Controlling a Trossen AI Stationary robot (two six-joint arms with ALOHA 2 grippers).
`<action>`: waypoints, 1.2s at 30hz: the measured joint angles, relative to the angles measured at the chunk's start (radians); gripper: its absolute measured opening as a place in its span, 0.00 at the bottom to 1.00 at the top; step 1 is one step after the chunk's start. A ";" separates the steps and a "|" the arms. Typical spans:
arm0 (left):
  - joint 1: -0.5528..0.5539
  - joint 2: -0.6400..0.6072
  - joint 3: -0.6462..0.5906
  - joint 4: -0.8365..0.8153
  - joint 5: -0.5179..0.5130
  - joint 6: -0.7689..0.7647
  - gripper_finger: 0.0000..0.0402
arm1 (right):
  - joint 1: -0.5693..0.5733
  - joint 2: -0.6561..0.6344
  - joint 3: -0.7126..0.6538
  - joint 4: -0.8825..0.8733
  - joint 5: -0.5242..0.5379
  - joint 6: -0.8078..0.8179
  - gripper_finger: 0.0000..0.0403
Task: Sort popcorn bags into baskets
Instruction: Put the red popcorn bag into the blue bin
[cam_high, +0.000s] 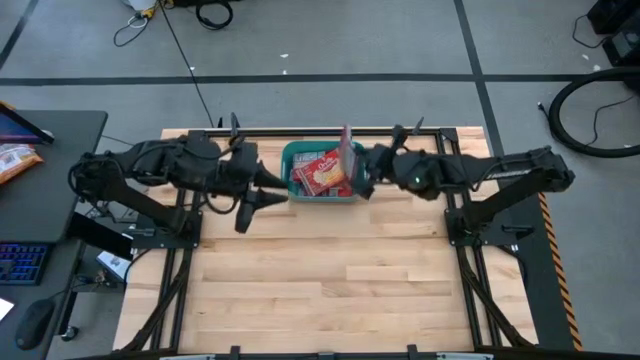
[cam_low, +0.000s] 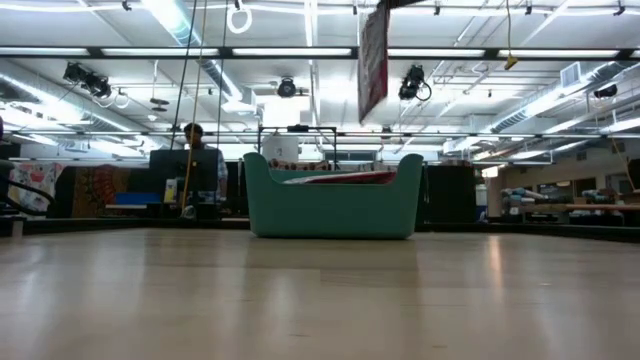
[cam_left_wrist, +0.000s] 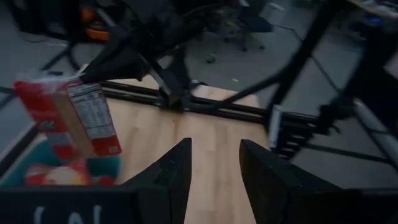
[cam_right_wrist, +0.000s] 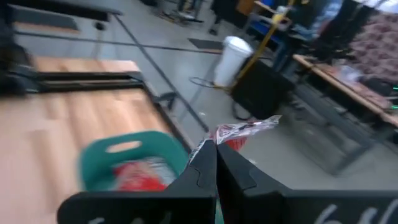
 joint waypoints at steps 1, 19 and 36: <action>0.004 0.001 0.000 -0.001 -0.015 0.001 0.35 | -0.024 0.003 0.000 0.007 0.000 -0.022 0.01; 0.087 0.001 0.000 -0.003 -0.072 0.192 0.35 | -0.349 0.247 0.000 -0.035 -0.436 -0.046 0.01; 0.088 0.004 0.000 -0.019 -0.214 0.172 0.35 | -0.369 0.505 0.000 0.129 -0.648 -0.102 0.05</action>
